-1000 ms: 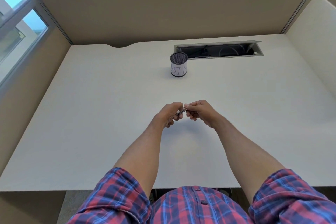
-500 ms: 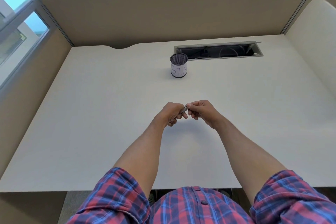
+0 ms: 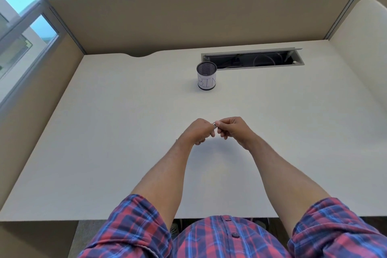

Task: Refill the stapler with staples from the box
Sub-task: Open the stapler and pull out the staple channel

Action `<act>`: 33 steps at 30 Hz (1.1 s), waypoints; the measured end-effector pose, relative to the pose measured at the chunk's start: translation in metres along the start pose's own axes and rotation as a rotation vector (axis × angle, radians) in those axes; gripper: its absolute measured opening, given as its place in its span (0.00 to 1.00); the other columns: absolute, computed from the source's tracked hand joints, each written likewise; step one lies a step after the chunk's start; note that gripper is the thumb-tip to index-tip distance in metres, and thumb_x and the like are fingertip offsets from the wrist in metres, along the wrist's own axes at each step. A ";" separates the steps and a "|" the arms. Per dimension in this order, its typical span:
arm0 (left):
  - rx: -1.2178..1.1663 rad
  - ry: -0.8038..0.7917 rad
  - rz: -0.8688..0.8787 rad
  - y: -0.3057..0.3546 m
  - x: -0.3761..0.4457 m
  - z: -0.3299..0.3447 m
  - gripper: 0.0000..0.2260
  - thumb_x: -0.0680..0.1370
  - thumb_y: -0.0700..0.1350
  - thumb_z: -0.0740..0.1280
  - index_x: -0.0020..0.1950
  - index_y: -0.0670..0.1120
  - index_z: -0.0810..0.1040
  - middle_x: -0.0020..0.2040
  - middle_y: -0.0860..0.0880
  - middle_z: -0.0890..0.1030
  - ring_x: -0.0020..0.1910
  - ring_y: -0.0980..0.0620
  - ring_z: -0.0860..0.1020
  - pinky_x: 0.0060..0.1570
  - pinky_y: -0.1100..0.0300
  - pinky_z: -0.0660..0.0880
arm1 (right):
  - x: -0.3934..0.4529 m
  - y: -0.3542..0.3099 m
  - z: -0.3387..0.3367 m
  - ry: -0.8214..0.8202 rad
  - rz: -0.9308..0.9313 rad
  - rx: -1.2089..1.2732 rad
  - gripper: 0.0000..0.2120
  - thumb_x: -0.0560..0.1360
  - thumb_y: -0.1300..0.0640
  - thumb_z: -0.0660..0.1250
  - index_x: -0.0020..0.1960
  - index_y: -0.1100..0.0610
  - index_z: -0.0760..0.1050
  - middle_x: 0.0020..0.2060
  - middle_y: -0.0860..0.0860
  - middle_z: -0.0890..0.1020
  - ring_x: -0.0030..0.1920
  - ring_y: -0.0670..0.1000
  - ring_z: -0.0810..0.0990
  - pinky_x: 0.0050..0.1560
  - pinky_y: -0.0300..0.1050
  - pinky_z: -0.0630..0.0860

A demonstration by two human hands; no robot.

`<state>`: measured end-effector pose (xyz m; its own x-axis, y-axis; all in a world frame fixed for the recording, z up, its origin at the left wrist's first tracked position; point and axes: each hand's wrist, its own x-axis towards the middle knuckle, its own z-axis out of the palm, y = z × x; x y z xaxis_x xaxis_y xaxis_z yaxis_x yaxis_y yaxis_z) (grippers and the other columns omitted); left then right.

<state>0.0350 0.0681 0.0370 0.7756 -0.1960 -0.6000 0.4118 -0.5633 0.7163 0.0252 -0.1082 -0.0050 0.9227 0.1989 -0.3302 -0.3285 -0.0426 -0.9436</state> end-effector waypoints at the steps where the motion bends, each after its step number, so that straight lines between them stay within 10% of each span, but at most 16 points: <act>1: 0.025 -0.003 0.019 -0.002 0.002 0.000 0.08 0.73 0.46 0.63 0.40 0.43 0.78 0.32 0.49 0.68 0.27 0.51 0.64 0.29 0.63 0.58 | 0.000 0.002 -0.001 -0.004 0.008 0.021 0.10 0.81 0.58 0.70 0.48 0.65 0.85 0.34 0.54 0.82 0.32 0.48 0.77 0.35 0.39 0.75; 11: 0.705 0.306 0.322 -0.011 0.008 0.025 0.13 0.82 0.48 0.57 0.60 0.44 0.74 0.56 0.44 0.77 0.51 0.41 0.79 0.44 0.51 0.72 | 0.000 0.010 0.004 -0.013 0.030 0.312 0.11 0.82 0.63 0.64 0.58 0.67 0.83 0.49 0.60 0.86 0.48 0.54 0.85 0.51 0.44 0.82; 19: 1.297 0.650 0.747 -0.018 -0.002 0.037 0.11 0.69 0.36 0.67 0.50 0.44 0.82 0.40 0.46 0.77 0.31 0.48 0.74 0.31 0.56 0.69 | -0.003 0.009 0.008 0.038 0.130 0.604 0.15 0.79 0.68 0.58 0.58 0.68 0.82 0.52 0.61 0.86 0.49 0.55 0.87 0.49 0.43 0.83; 33: 1.333 0.623 0.773 -0.024 0.000 0.035 0.07 0.73 0.37 0.69 0.50 0.45 0.81 0.42 0.48 0.78 0.32 0.49 0.75 0.32 0.56 0.72 | -0.003 0.008 0.003 0.050 0.285 0.746 0.15 0.84 0.61 0.59 0.60 0.70 0.79 0.50 0.62 0.86 0.46 0.56 0.87 0.47 0.45 0.85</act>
<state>0.0083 0.0534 0.0073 0.7832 -0.5924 0.1889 -0.5523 -0.8023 -0.2264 0.0187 -0.1062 -0.0117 0.7848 0.2342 -0.5738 -0.5854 0.5841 -0.5623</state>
